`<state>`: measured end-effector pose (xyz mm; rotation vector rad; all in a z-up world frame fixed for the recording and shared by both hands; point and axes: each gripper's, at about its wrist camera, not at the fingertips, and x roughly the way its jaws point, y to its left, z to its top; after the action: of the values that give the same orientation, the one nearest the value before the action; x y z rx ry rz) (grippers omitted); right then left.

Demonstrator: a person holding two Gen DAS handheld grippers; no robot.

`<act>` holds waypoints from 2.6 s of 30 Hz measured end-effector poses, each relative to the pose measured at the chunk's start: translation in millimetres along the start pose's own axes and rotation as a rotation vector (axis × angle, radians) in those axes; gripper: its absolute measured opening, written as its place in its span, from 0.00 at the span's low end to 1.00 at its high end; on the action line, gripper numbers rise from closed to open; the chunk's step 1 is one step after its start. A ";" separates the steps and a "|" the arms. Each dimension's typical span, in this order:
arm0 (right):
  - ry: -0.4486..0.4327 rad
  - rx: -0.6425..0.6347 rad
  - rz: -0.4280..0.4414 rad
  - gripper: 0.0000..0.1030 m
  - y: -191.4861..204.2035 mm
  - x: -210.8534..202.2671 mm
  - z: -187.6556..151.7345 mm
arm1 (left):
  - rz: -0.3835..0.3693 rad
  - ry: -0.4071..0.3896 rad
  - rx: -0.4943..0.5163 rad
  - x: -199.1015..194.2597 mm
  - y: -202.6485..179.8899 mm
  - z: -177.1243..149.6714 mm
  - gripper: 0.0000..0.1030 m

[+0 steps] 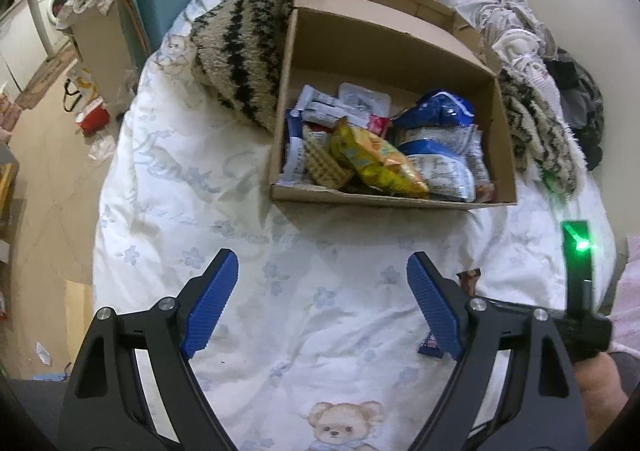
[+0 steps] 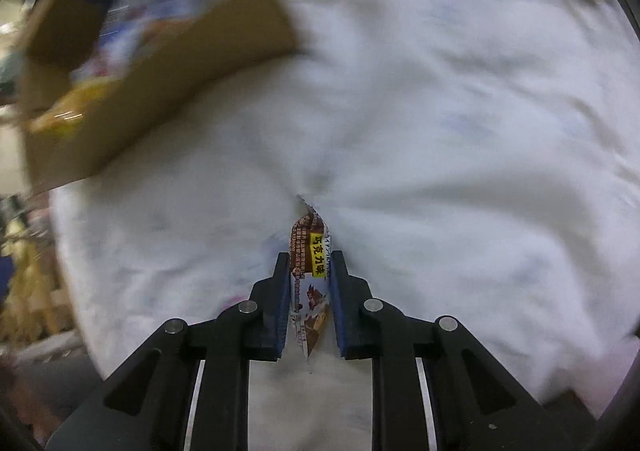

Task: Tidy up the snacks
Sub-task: 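Grasp the brown-yellow sausage stick with the right gripper while the left gripper grasps the white candy packet, then carry the white packet with the left gripper while the right gripper carries the sausage stick into the box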

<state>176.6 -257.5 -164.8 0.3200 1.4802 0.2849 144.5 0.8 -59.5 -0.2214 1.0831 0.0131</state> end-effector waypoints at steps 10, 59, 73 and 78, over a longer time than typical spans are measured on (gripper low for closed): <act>-0.109 0.076 0.024 0.19 -2.5 -35.4 1.4 | -0.014 0.130 -0.001 32.1 -8.4 -12.1 0.82; -0.301 0.069 0.149 0.19 0.4 -91.2 2.6 | 0.062 0.056 0.106 -7.7 -4.6 10.2 0.13; -0.461 0.021 0.285 0.19 11.4 -129.5 39.9 | 0.026 -0.073 0.062 -9.4 -6.6 72.0 0.13; -0.481 -0.018 0.232 0.19 15.1 -127.7 68.0 | 0.062 -0.081 0.076 3.6 -18.3 97.9 0.13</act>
<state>235.3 -294.2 -36.9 0.5086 0.9671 0.3774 234.0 0.7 -15.6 -0.1179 1.0079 0.0363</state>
